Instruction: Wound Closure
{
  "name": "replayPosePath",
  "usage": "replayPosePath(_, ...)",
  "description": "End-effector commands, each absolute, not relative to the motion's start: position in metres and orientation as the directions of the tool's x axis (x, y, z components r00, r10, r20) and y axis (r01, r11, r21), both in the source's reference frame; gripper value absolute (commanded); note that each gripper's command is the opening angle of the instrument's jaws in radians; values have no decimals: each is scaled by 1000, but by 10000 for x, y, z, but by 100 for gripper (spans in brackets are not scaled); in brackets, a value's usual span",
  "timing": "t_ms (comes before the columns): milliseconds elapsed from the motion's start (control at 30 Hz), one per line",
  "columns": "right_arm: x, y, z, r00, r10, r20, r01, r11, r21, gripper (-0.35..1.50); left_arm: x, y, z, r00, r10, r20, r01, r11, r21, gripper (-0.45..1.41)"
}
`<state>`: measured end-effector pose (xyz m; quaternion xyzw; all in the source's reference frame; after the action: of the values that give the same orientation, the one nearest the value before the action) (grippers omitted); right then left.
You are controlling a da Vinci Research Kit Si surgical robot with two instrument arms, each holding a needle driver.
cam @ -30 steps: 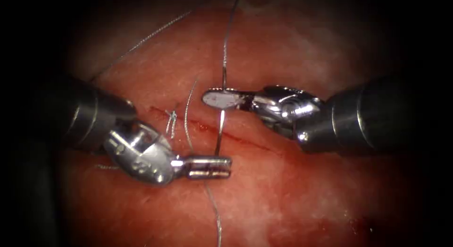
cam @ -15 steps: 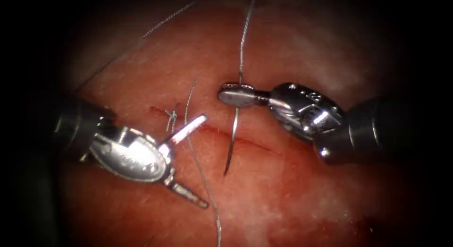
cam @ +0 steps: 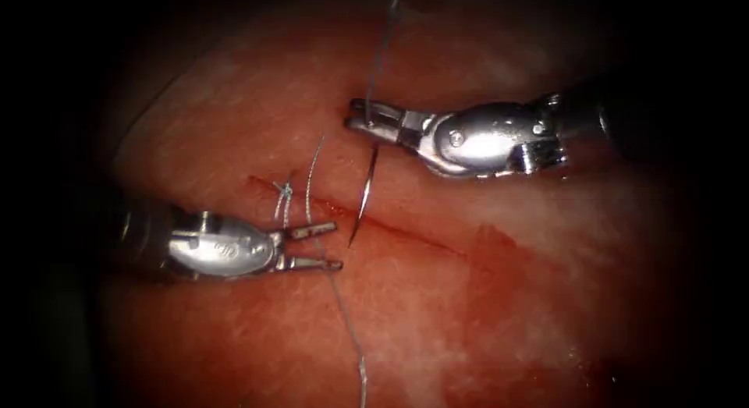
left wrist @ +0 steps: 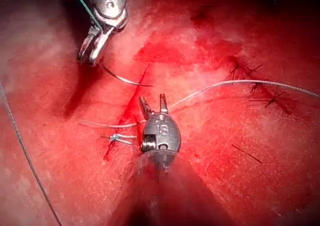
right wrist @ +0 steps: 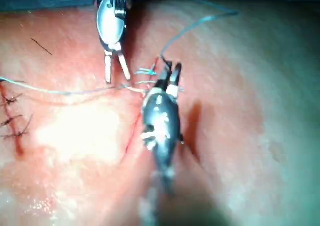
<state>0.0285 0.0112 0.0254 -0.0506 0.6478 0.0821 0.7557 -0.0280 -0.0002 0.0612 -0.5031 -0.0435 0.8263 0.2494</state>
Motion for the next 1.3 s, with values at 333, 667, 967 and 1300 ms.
replayPosePath(333, 313, 107, 275, 195, -170, -966, -156, 967, -202, -35, -303, -29, 635, -422, 499, -757, -393, -853, -343, 11)
replayPosePath(667, 313, 113, 283, 201, -266, -943, -148, 943, -297, -35, -296, -40, 658, -486, 552, -678, -398, -830, -391, 11)
replayPosePath(967, 318, 119, 291, 165, -440, -883, -123, 879, -461, -35, -287, -59, 673, -565, 595, -571, -397, -803, -444, 19)
replayPosePath(1300, 319, 116, 303, 172, -497, -851, -125, 845, -519, -35, -290, -66, 662, -582, 604, -545, -375, -794, -479, 21)
